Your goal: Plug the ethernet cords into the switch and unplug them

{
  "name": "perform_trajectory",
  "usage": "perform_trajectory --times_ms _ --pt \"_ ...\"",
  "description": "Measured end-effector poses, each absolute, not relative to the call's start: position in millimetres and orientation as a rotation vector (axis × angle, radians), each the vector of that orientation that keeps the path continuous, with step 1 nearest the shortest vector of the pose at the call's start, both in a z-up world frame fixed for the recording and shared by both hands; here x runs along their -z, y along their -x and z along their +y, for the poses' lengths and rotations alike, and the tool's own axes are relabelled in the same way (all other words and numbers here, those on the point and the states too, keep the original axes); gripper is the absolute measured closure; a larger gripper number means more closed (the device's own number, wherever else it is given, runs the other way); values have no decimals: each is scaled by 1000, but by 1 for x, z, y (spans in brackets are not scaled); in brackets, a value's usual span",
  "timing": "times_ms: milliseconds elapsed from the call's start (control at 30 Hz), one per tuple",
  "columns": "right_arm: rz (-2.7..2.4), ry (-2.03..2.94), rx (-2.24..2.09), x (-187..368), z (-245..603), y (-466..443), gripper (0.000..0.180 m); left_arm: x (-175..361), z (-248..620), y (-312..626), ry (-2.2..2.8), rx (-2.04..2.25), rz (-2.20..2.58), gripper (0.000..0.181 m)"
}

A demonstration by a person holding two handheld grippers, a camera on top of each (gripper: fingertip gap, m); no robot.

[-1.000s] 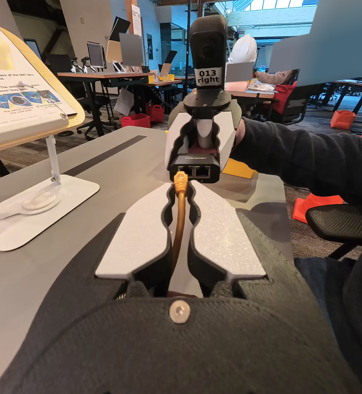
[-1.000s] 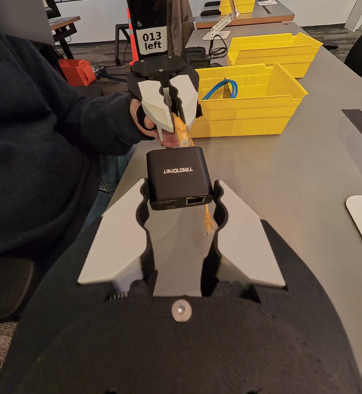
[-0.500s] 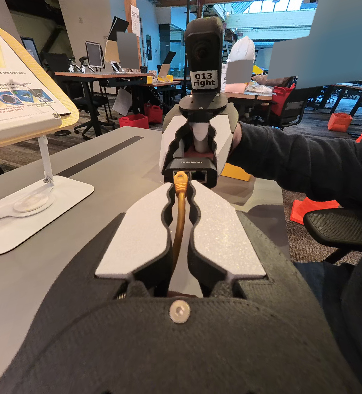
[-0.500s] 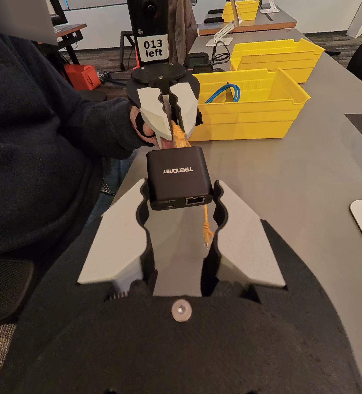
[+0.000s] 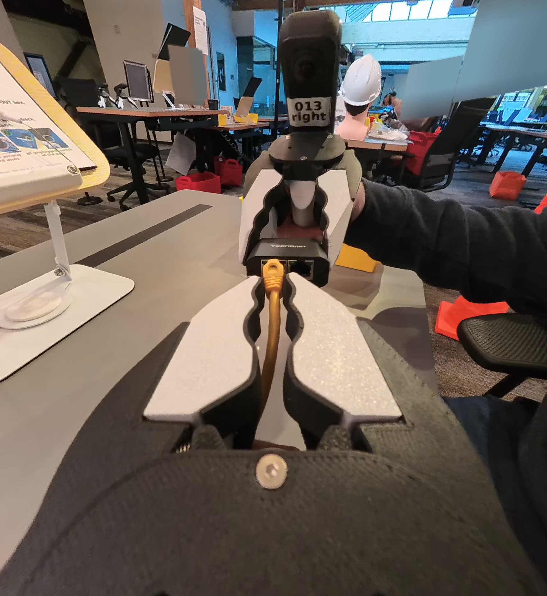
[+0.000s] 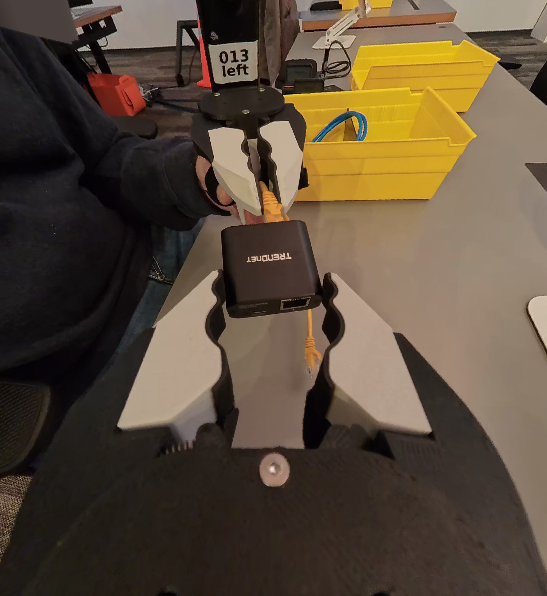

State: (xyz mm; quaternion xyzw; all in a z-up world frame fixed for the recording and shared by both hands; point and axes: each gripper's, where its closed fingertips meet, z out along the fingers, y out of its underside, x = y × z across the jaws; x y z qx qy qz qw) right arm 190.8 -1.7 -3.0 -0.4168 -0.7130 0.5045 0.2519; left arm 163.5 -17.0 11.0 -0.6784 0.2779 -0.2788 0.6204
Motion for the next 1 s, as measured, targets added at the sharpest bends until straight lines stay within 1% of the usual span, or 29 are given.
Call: perform_trajectory --times_ms 667,767,1000 --pt "-1935 1129 -1344 5 0 -192 120 -8 -14 -167 1570 648 629 170" --pt "-1919 1150 -1339 10 2 -194 120 -15 -14 -161 1559 608 606 166" --pt "-1853 1218 -1310 24 14 -206 120 -27 -22 -146 1566 533 602 166"
